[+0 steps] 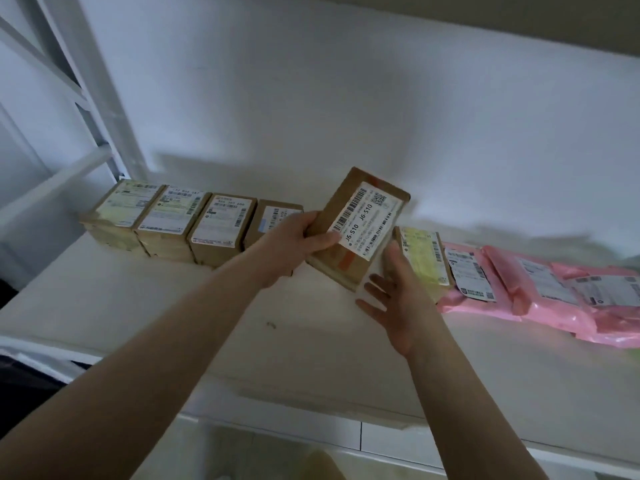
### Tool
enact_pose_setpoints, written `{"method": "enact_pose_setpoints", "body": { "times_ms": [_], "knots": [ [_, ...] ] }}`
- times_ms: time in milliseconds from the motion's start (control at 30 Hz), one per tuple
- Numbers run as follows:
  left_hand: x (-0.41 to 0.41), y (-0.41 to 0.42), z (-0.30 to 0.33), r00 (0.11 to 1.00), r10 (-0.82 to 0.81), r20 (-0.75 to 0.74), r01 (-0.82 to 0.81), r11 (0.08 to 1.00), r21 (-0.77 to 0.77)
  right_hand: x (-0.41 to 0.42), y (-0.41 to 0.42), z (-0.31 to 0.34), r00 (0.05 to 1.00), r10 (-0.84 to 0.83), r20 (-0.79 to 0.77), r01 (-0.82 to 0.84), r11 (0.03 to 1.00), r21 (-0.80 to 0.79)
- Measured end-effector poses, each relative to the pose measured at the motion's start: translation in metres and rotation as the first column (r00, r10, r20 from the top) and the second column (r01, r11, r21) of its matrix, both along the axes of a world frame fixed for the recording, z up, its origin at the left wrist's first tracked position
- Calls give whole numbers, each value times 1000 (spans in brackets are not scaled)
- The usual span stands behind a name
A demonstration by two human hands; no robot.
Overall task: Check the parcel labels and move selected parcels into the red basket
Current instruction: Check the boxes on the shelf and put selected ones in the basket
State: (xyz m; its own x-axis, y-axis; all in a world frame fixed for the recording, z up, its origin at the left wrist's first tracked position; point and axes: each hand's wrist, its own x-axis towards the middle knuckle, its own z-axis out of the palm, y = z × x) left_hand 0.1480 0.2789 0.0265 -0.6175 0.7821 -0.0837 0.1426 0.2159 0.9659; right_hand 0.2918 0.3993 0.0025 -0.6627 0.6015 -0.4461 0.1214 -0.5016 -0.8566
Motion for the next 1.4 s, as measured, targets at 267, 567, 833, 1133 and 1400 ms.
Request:
{"method": "enact_pose_setpoints", "body": {
  "times_ms": [267,567,833,1133,1400],
  "knots": [
    [-26,-28,54,914,-381,-136,354,916,-186,11,-10,15,971,138,-198,-158,984,-88],
    [-35,-28,72,837,-529,-141,480,833,-276,29,-36,13,922,86,-376,-172,964,-201],
    [-17,-23,76,830,-540,-138,491,826,-277,47,-35,17,926,75,-371,-152,972,-182],
    [58,-4,52,898,-415,-146,391,905,-170,115,-16,13,966,5,-260,-18,999,-47],
    [145,14,-6,822,-550,145,565,821,-88,208,-42,3,974,-210,-89,219,970,102]
  ]
}}
